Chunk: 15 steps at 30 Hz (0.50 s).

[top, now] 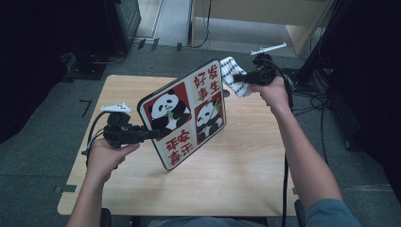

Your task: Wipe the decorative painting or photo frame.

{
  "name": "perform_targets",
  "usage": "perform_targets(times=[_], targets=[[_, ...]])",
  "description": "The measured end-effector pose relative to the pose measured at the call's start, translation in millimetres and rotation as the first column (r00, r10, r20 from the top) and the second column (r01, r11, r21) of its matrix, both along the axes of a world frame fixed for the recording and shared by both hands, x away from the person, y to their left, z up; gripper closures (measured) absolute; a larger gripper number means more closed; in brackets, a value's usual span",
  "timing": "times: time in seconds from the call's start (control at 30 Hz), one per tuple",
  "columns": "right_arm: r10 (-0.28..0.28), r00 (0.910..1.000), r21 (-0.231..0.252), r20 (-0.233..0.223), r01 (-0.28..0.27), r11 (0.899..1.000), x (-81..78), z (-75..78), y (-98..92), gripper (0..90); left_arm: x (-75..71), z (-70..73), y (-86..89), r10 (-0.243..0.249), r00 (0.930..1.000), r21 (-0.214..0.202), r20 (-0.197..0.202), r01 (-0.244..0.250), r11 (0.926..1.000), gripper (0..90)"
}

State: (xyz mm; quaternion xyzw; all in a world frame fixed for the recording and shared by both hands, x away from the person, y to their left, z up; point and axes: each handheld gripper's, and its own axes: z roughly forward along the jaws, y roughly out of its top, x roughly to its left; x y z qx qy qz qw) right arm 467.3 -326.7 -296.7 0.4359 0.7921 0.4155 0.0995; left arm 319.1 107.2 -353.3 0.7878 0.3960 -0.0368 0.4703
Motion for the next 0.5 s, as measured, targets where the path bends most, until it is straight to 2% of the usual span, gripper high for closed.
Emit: perform_targets(times=[0.03, 0.07, 0.1, 0.13, 0.17, 0.2, 0.23, 0.33, 0.37, 0.4, 0.5], targets=[[0.000, 1.0000, 0.000, 0.000, 0.000, 1.000, 0.0, 0.0, 0.0, 79.7, 0.0, 0.0, 0.0, 0.000, 1.0000, 0.000, 0.000, 0.000, 1.0000, 61.5], [-0.003, 0.9999, 0.007, 0.012, 0.003, 1.000, 1.6, 8.4, 2.1, 79.7, 2.0, -0.5, -1.4, 0.007, 1.0000, -0.002, 0.000, -0.007, 1.0000, 62.6], [-0.003, 0.9999, 0.007, 0.012, 0.003, 1.000, 1.6, 8.4, 2.1, 79.7, 2.0, -0.5, -1.4, 0.007, 1.0000, -0.002, 0.000, -0.007, 1.0000, 63.4], [-0.008, 0.9996, 0.014, 0.027, 0.007, 1.000, 3.0, 17.3, 5.6, 79.6, 4.1, -1.1, -1.9, 0.012, 0.9999, -0.010, -0.007, -0.012, 0.9999, 63.4], [-0.008, 0.9996, 0.014, 0.027, 0.007, 1.000, 3.0, 17.3, 5.6, 79.6, 4.1, -1.1, -1.9, 0.012, 0.9999, -0.010, -0.007, -0.012, 0.9999, 63.8], [-0.003, 0.9991, 0.011, 0.042, 0.002, 1.000, 3.8, 25.3, 10.4, 79.6, 5.3, -1.2, -2.3, 0.016, 0.9998, -0.027, -0.011, -0.016, 0.9995, 65.5], [-0.003, 0.9991, 0.011, 0.042, 0.002, 1.000, 3.8, 25.3, 10.4, 79.6, 5.3, -1.2, -2.3, 0.016, 0.9998, -0.027, -0.011, -0.016, 0.9995, 66.5], [0.011, 0.9971, 0.014, 0.075, -0.012, 1.000, 4.3, 40.0, 21.3, 79.6, 7.7, -0.7, -2.6, 0.023, 0.9997, -0.025, -0.006, -0.023, 0.9994, 70.7], [0.011, 0.9971, 0.014, 0.075, -0.012, 1.000, 4.3, 40.0, 21.3, 79.6, 7.7, -0.7, -2.6, 0.023, 0.9997, -0.025, -0.006, -0.023, 0.9994, 71.9], [0.021, 0.9954, 0.012, 0.094, -0.023, 1.000, 4.0, 48.3, 27.2, 79.7, 8.3, 0.1, -1.4, 0.035, 0.9994, -0.031, 0.005, -0.034, 0.9989, 72.6], [0.024, 0.9929, 0.024, 0.116, -0.027, 0.999, 3.1, 55.9, 30.7, 79.8, 9.2, 0.7, 0.2, 0.036, 0.9993, -0.046, 0.006, -0.036, 0.9983, 74.1]])
